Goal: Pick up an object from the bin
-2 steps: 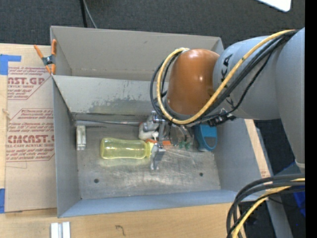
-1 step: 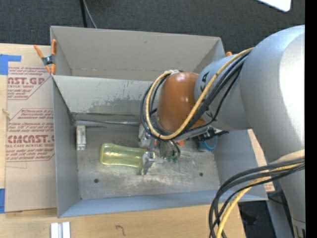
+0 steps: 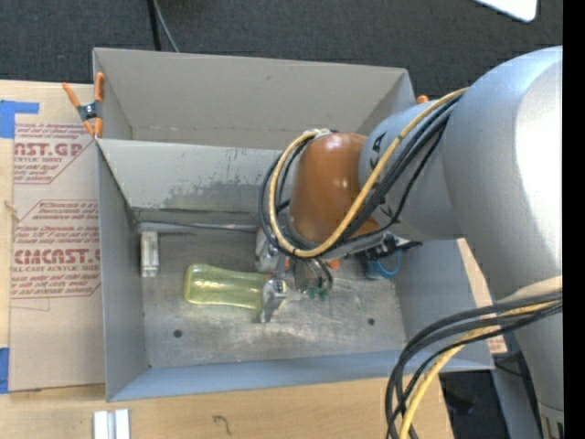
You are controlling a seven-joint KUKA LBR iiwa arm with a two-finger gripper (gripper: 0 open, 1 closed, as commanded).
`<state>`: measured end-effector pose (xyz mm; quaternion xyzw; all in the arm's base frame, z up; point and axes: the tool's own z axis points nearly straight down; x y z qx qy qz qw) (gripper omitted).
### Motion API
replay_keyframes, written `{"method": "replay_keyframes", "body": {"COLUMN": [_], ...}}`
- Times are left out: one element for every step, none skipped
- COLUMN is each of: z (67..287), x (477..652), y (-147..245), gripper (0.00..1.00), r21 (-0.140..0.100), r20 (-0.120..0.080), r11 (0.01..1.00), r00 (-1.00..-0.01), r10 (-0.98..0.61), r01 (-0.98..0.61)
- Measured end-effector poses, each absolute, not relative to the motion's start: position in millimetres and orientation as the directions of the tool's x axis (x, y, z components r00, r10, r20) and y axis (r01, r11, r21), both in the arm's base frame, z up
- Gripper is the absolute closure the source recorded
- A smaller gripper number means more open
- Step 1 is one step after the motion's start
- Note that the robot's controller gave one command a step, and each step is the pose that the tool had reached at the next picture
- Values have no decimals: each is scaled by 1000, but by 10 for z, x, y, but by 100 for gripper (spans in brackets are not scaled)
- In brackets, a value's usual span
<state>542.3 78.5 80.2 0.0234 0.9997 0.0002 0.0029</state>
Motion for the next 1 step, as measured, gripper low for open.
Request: {"method": "replay_keyframes", "body": {"z": [2724], "x": [5425], "y": [960], "gripper": [100], "r21": [1], "r20": [-9], "r11": [998], "r00": [-998], "r10": [-63], "r01": [-63]}}
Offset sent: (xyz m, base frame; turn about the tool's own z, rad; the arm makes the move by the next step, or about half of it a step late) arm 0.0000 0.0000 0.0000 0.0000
